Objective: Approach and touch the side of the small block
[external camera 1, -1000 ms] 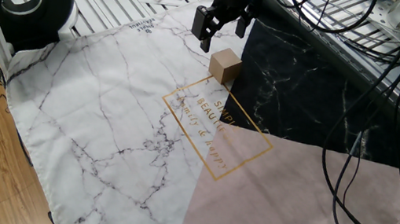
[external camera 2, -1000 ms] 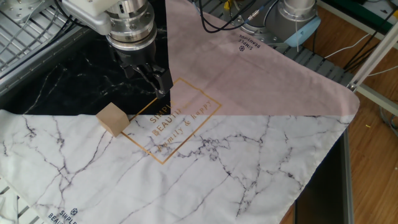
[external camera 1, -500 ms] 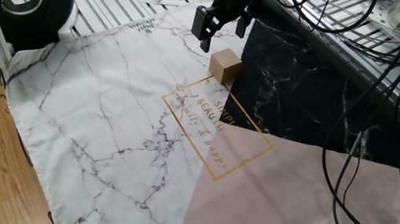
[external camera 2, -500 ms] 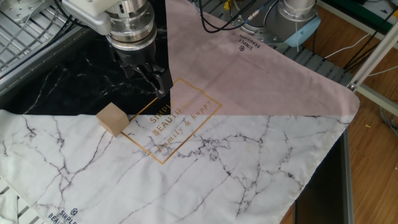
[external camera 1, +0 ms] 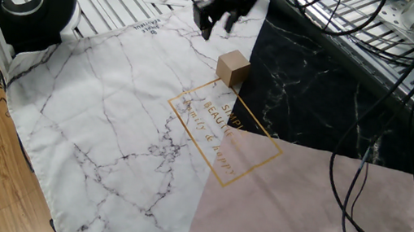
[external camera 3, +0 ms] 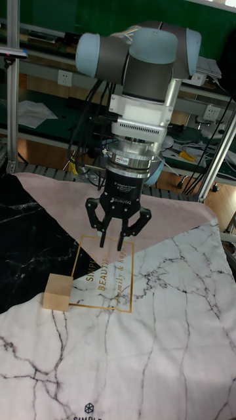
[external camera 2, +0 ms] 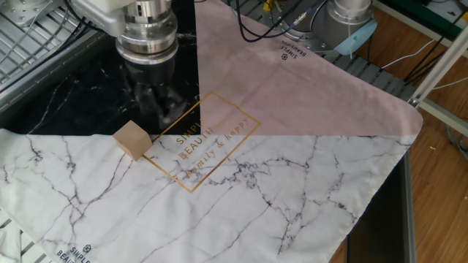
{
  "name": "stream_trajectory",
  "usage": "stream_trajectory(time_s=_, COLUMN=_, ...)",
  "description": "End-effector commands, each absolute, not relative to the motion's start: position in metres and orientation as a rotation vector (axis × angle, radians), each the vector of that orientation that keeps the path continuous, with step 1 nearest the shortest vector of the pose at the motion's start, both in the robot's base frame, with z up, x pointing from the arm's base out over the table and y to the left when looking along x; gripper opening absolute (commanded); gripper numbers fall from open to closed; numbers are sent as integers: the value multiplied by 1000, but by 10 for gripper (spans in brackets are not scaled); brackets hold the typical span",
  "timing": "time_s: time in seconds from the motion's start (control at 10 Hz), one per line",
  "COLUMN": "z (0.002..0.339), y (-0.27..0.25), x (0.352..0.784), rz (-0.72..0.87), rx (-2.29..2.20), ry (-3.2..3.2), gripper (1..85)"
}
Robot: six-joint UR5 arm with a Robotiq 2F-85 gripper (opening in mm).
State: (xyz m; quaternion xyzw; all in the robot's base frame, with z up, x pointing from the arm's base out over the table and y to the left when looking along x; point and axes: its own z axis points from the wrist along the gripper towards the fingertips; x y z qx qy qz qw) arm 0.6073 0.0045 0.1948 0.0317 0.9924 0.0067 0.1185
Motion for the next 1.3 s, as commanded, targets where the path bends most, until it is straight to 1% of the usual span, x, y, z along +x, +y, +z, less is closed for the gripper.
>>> stream_trajectory(time_s=0.0, z=200, y=-3, x=625, rz=-17, rx=109, ry=2829, gripper=10)
stream_trajectory(time_s=0.3, z=194, y=0, x=638, rz=-2, rx=96, ry=2794, gripper=10)
stream_trajectory(time_s=0.4, z=191, y=-5, x=640, rz=-27, rx=79, ry=2788, gripper=10)
stream_trajectory(time_s=0.6, z=177, y=-14, x=646, rz=-28, rx=59, ry=2769, gripper=10)
stream_trajectory(time_s=0.7, z=174, y=-17, x=656, rz=-32, rx=38, ry=2731, gripper=10)
stream_trajectory(time_s=0.8, z=173, y=-25, x=667, rz=-84, rx=18, ry=2692, gripper=10)
stream_trajectory(time_s=0.9, z=166, y=-29, x=672, rz=-109, rx=15, ry=2680, gripper=10)
stream_trajectory(time_s=1.1, z=147, y=-32, x=676, rz=-105, rx=9, ry=2668, gripper=10)
stream_trajectory(time_s=1.2, z=139, y=-41, x=678, rz=-117, rx=-29, ry=2641, gripper=10)
